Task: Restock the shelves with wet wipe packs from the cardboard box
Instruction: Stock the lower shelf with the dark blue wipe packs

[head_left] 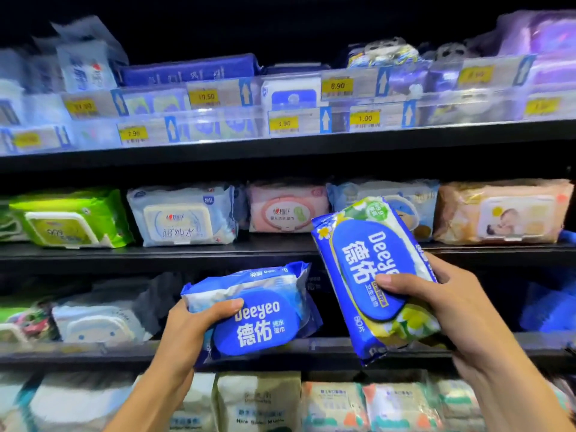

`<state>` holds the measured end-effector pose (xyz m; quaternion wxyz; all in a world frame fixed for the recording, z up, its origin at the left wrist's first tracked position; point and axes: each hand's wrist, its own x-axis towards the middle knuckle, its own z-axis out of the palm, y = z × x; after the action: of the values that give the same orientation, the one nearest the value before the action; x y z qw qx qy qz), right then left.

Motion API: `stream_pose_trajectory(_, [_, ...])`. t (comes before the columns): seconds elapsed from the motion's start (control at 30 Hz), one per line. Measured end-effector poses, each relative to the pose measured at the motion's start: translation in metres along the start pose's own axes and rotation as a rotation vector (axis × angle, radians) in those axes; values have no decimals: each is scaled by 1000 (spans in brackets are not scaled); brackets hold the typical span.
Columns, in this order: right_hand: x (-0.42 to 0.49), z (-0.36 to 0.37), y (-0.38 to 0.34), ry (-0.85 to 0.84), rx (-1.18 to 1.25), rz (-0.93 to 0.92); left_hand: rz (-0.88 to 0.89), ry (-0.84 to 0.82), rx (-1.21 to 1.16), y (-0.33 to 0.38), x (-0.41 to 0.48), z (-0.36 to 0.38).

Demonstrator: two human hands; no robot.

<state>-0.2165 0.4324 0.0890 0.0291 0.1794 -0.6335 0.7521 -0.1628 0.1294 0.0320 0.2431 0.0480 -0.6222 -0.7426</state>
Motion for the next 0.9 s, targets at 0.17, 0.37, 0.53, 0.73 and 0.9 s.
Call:
stream_pose_trajectory(0.17, [5,-13,1,190,100,-52,64,-25,37,14,10,22])
stream_pose_trajectory(0.37, [4,-20,1,296,128,-92,67,-79,105,2,12,-4])
stream_pose_trajectory(0.53, [-5,-25,-4,294,41,-75,38,-77,121,-29,31,-7])
stream_pose_trajectory(0.73, [-14,-33,-3,248,45,-41,73,15,118,-69,53,-1])
stream_pose_trajectory(0.9, [-16,-30,10,269,136,19,93,49,166,-88,70,8])
